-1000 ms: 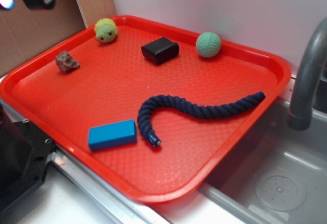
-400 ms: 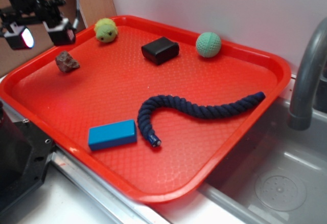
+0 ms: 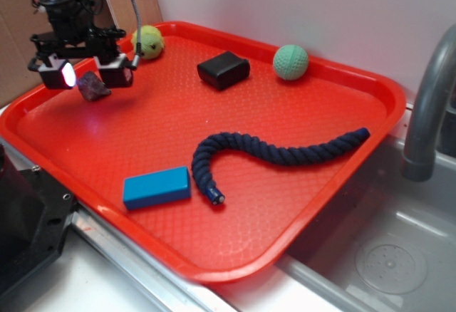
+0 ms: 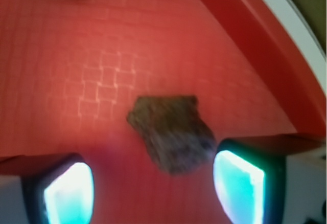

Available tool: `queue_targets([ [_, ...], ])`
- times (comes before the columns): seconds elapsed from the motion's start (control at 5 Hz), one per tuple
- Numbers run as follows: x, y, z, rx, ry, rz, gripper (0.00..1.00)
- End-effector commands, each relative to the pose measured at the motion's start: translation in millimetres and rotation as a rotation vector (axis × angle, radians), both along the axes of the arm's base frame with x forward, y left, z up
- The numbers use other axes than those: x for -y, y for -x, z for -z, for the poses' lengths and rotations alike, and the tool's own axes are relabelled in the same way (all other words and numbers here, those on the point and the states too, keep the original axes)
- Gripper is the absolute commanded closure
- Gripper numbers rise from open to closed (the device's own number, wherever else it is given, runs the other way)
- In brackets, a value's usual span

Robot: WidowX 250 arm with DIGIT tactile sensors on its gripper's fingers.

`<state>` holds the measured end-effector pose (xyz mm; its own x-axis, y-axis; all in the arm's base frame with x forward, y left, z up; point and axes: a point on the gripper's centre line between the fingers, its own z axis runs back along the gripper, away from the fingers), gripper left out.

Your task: Grab the rock.

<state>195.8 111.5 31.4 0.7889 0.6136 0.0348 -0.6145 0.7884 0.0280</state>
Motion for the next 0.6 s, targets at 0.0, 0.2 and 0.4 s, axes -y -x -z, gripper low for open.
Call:
queue_targets([
  [0.0,-0.1,3.1,27.4,0.091,-0.084,0.164,0.0],
  [0.2,1.9,4.6,34.9,0.084,-0.06,0.199,0.0],
  [0.4,-0.5,3.3,31.4,0.095,-0.039,0.2,0.0],
])
